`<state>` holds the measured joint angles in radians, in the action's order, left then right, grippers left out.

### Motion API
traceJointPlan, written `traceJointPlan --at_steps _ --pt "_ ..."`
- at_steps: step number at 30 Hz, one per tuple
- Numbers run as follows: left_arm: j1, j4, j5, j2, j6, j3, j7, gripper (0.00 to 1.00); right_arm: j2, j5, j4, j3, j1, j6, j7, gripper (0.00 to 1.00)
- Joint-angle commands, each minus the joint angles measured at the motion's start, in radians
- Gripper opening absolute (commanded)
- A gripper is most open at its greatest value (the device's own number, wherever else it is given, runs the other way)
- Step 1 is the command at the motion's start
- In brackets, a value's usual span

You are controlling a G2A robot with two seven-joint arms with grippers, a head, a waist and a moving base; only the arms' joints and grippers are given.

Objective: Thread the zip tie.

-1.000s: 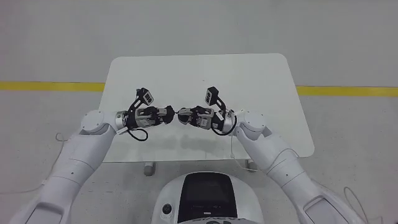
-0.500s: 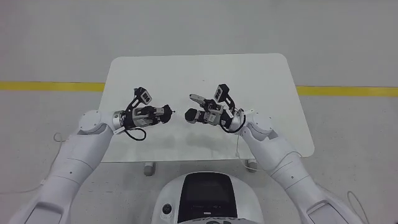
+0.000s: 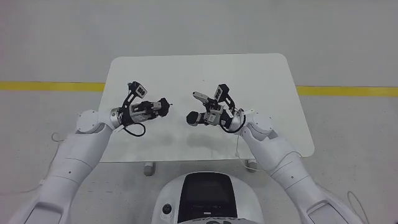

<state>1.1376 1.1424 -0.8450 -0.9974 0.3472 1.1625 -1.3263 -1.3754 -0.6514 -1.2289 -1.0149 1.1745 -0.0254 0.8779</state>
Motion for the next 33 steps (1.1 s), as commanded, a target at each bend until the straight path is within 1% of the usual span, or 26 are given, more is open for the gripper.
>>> traceJointPlan --at_steps 1,3,5,7,9,15,16,17,18,19,21,23,25,27,31,33 --pt "0.009 0.012 0.017 -0.004 -0.007 0.042 -0.036 0.0 0.0 0.0 0.0 0.0 0.0 0.0 0.0 1.0" --pt "0.023 0.03 0.049 -0.012 -0.007 0.08 -0.064 0.0 0.0 0.0 0.0 0.0 0.0 0.0 0.0 1.0" --pt "0.039 0.04 0.062 -0.02 -0.007 0.103 -0.064 0.0 0.0 0.0 0.0 0.0 0.0 0.0 0.0 1.0" --pt "0.052 0.064 0.063 -0.03 -0.007 0.125 -0.064 0.0 0.0 0.0 0.0 0.0 0.0 0.0 0.0 1.0" --pt "0.056 0.085 0.111 -0.033 -0.007 0.152 -0.064 0.0 0.0 0.0 0.0 0.0 0.0 0.0 0.0 1.0" --pt "0.056 0.085 0.111 -0.033 -0.007 0.152 -0.064 0.0 0.0 0.0 0.0 0.0 0.0 0.0 0.0 1.0" --pt "0.056 0.108 0.114 -0.035 -0.007 0.148 -0.061 0.0 0.0 0.0 0.0 0.0 0.0 0.0 0.0 1.0" --pt "0.061 0.112 0.137 -0.035 -0.007 0.145 -0.062 0.0 0.0 0.0 0.0 0.0 0.0 0.0 0.0 1.0" --pt "0.061 0.107 0.163 -0.035 -0.007 0.147 -0.048 0.0 0.0 0.0 0.0 0.0 0.0 0.0 0.0 1.0" --pt "0.06 0.115 0.167 -0.036 -0.007 0.152 -0.041 0.0 0.0 0.0 0.0 0.0 0.0 0.0 0.0 1.0" --pt "0.065 0.118 0.139 -0.037 -0.007 0.171 -0.062 0.0 0.0 0.0 0.0 0.0 0.0 0.0 0.0 1.0" --pt "0.068 0.123 0.136 -0.036 -0.007 0.194 -0.064 0.0 0.0 0.0 0.0 0.0 0.0 0.0 0.0 1.0" --pt "0.07 0.117 0.124 -0.036 -0.007 0.214 -0.064 0.0 0.0 0.0 0.0 0.0 0.0 0.0 0.0 1.0" --pt "0.074 0.113 0.083 -0.037 -0.007 0.223 -0.064 0.0 0.0 0.0 0.0 0.0 0.0 0.0 0.0 1.0" --pt "0.076 0.106 0.042 -0.033 -0.007 0.232 -0.064 0.0 0.0 0.0 0.0 0.0 0.0 0.0 0.0 1.0" --pt "0.077 0.109 0.033 -0.031 -0.007 0.234 -0.064 0.0 0.0 0.0 0.0 0.0 0.0 0.0 0.0 1.0"
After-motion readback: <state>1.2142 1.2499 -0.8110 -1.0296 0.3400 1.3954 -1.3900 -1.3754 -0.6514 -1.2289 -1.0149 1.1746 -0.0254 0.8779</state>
